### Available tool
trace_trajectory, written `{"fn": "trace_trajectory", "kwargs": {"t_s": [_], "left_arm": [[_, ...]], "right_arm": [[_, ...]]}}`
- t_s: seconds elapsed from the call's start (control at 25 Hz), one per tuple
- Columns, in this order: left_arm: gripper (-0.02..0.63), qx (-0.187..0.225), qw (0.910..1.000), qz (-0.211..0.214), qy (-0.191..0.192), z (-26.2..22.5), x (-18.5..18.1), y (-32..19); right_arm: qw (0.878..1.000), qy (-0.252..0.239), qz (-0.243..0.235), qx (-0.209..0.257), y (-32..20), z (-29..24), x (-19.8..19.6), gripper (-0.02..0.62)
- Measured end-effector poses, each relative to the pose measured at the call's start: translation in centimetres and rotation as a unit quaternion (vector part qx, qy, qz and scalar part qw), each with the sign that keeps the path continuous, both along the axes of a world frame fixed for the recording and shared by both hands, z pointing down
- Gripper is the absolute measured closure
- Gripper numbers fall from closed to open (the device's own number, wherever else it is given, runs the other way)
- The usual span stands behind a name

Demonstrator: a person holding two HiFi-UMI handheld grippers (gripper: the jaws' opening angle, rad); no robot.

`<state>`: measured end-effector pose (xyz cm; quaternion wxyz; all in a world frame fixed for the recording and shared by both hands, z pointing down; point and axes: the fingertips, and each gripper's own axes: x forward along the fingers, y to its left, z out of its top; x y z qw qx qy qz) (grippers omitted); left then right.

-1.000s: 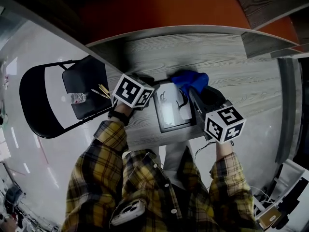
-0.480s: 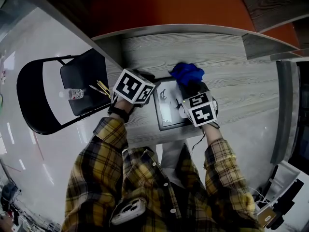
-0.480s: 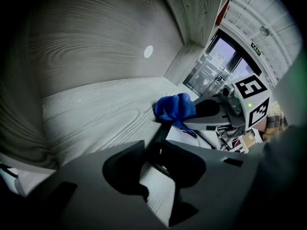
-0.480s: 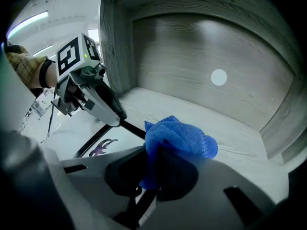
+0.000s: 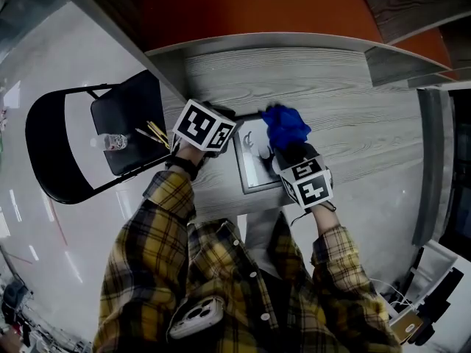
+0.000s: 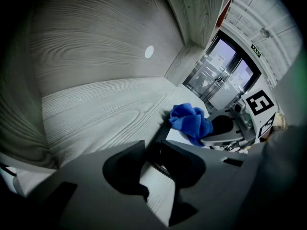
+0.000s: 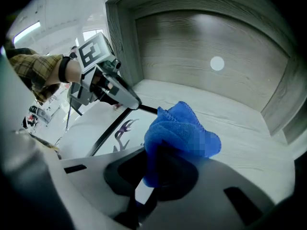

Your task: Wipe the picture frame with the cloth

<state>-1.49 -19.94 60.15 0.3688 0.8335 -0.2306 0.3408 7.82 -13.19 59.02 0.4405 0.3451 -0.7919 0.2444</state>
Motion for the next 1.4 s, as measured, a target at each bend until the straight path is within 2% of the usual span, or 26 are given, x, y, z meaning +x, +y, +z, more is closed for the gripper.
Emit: {"fn": "trace_trajectory", "kwargs": {"t_s": [0.4, 0.6, 0.76, 0.84, 0.96, 1.16, 1.28, 1.4], "left_arm": [[0.497, 0.000, 1.0000, 0.001, 0.000, 0.0, 0.0, 0.0], [0.497, 0.001, 1.0000, 0.000, 0.000, 0.0, 0.1, 0.0], [0.497, 0.003, 1.0000, 0.002, 0.000, 0.0, 0.1, -0.1], [0.497, 0.008, 1.0000, 0.005, 0.000, 0.0, 0.1, 0.0], [0.497, 0.015, 0.9999, 0.007, -0.002, 0.0, 0.1, 0.1], [0.497, 0.015, 0.9999, 0.006, 0.000, -0.1, 0.1, 0.1], [0.497, 0.015, 0.9999, 0.006, 0.001, -0.1, 0.1, 0.1], [0.497, 0.016, 0.9998, 0.006, 0.001, 0.0, 0.1, 0.1]], "right_arm": [[0.998, -0.009, 0.009, -0.056, 7.4, -0.2, 1.7, 0.543], [0.996, -0.037, 0.044, -0.073, 10.0, -0.8, 2.7, 0.543], [0.996, -0.038, 0.042, -0.074, 11.0, -0.9, 2.9, 0.543], [0.997, -0.037, 0.036, -0.052, 10.6, -2.1, 2.7, 0.543], [0.998, -0.051, 0.023, 0.009, 8.9, -6.5, 1.5, 0.543], [0.989, -0.085, -0.002, 0.124, 3.1, -13.6, -1.4, 0.543], [0.985, -0.078, -0.010, 0.153, -0.6, -13.1, -2.6, 0.543], [0.988, -0.059, 0.008, 0.141, -3.9, -9.1, -3.1, 0.543]]}}
